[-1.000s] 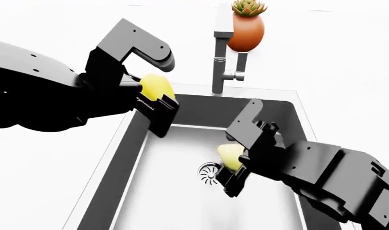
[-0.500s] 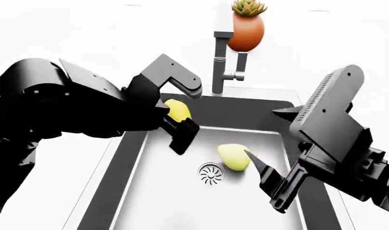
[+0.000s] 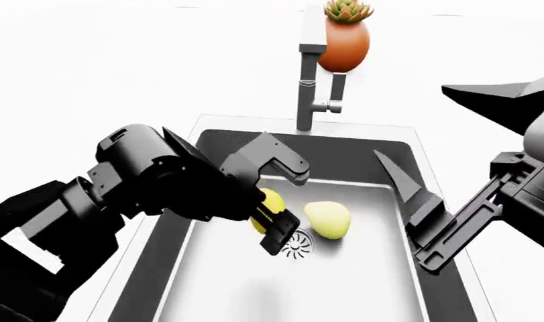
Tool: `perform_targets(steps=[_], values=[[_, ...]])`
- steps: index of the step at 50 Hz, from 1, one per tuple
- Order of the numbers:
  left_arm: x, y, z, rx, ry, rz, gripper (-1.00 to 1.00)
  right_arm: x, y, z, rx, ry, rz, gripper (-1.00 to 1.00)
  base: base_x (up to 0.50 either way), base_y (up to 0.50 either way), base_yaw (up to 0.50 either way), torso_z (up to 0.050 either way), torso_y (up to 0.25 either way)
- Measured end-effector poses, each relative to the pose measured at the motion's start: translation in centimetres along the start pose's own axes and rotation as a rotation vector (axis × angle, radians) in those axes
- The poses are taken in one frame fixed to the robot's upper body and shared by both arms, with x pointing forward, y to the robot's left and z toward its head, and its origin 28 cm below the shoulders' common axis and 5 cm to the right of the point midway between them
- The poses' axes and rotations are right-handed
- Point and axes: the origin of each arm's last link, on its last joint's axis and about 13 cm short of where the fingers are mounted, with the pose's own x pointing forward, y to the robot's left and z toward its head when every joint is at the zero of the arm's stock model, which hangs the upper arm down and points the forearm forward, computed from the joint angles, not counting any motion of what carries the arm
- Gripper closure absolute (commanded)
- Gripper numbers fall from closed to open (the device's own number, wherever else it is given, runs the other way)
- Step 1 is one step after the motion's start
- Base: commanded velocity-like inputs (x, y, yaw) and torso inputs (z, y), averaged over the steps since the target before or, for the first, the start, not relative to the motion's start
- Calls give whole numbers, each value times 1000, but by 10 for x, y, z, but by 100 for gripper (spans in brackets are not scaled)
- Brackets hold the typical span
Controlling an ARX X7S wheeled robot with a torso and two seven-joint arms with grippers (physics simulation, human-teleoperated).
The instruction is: Pick up the fruits and vegetables and place them in the sink. Turn on the sink faucet to wash them. Then turn the sink off and put them in the tray.
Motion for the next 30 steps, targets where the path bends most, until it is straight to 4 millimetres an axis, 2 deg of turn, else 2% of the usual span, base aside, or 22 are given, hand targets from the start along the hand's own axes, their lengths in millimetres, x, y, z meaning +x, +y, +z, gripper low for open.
perform_targets(steps=[30], values=[[69, -8, -4, -56, 43, -182, 100, -5, 0, 6, -3, -48, -38, -100, 0, 0, 0, 1, 0]])
